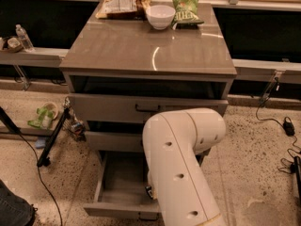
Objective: Pick rxbar blueberry from bottom drawer and place on counter
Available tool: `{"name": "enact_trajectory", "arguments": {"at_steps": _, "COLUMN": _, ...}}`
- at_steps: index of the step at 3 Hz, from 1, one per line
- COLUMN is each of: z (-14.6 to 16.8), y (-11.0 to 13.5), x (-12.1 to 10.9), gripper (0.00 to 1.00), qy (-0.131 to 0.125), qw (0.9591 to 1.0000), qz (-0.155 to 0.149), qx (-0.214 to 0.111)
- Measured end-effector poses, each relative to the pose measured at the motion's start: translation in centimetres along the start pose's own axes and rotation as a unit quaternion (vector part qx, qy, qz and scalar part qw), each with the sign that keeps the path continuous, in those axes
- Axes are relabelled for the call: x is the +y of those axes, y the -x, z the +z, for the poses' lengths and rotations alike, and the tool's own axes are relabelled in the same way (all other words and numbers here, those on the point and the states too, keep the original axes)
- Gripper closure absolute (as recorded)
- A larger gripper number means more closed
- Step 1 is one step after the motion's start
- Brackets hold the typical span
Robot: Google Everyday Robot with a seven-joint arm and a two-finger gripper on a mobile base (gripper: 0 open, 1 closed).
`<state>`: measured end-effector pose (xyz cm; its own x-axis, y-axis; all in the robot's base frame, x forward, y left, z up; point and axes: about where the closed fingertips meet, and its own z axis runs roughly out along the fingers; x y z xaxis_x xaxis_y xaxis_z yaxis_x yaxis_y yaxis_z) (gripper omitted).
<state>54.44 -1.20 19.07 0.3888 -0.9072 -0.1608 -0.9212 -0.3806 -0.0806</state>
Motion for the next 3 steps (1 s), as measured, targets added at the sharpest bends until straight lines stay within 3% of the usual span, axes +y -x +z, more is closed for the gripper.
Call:
{"name": "enact_trajectory", "arguments": {"at_steps": 1, "z": -1.8, "y": -2.4, "x": 0.7, "gripper": 1.0, "qy": -0.011, "qw": 0.9978, "qz": 0.065, "qx": 0.008}}
{"name": "enact_trajectory", "arguments": {"at_steps": 2, "z": -4.1, "y": -3.5, "x": 1.5, "gripper": 1.0, "qy": -0.05, "qw": 0.9902, "qz": 0.128, "qx": -0.024}}
{"name": "enact_trajectory", "arguments": {"at_steps": 3, "z": -6.5, "y": -4.7, "x": 1.8, "gripper": 1.0, "qy": -0.089, "qw": 0.9834, "qz": 0.146, "qx": -0.059}}
